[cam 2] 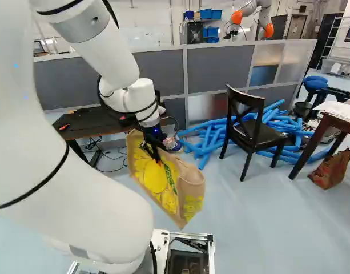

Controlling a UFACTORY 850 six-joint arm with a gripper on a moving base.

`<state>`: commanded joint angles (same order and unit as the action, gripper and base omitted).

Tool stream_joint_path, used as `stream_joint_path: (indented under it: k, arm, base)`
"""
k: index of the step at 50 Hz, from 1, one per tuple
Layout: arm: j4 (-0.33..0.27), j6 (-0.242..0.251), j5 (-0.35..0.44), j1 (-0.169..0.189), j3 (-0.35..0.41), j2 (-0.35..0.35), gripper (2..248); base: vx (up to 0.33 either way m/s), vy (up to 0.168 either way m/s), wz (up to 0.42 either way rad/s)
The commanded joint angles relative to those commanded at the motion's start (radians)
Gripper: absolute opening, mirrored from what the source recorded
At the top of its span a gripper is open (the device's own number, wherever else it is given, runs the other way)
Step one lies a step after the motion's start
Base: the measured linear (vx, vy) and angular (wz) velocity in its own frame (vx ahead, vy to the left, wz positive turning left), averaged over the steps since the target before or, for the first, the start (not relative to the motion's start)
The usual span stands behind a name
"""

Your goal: Pick up the bag on the ground and place it on the table

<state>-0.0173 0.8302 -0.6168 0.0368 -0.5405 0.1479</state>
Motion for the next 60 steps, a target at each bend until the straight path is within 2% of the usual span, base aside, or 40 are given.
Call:
stream_joint_path:
  k: [39,60]
  arm:
    - [0.058,0.000,-0.188,0.028,-0.106,0.050,21]
    - [0.062,0.000,-0.286,0.029,-0.174,0.062,21]
  base:
    - [0.000,0.000,0.000]
    - [0.000,0.000,0.000]
